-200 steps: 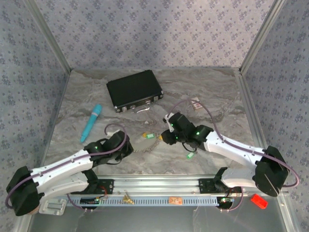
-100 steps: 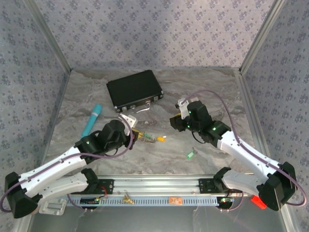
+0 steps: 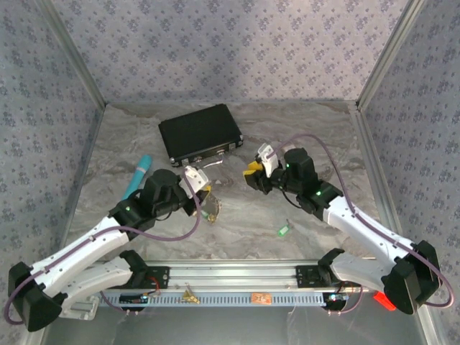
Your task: Put the keys on the keyring
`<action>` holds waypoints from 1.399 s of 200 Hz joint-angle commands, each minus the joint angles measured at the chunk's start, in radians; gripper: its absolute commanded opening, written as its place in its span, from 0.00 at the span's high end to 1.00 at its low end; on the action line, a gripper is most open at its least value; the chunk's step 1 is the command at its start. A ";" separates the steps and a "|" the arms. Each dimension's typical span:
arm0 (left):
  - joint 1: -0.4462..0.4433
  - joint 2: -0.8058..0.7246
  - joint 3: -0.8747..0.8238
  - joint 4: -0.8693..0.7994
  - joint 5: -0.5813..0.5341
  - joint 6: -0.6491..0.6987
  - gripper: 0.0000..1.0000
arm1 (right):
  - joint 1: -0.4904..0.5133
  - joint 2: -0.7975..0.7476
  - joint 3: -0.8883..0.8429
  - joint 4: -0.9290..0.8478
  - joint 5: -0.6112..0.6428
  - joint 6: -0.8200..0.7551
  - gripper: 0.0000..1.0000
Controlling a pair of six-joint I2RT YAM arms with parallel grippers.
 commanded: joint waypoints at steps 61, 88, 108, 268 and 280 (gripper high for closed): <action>0.059 -0.017 0.020 0.045 0.061 -0.199 1.00 | 0.090 0.070 -0.006 0.070 -0.223 -0.231 0.69; 0.058 0.034 0.089 -0.057 -0.008 -0.384 1.00 | 0.162 0.070 0.002 0.070 -0.159 -0.257 0.70; 0.054 0.032 0.083 -0.034 0.049 -0.410 1.00 | 0.206 0.091 0.009 0.091 -0.116 -0.247 0.70; 0.046 -0.135 -0.285 0.622 0.335 -0.252 1.00 | 0.119 0.241 0.027 0.254 -0.465 -0.106 0.72; 0.046 -0.135 -0.289 0.634 0.346 -0.247 1.00 | 0.115 0.243 0.023 0.263 -0.476 -0.102 0.73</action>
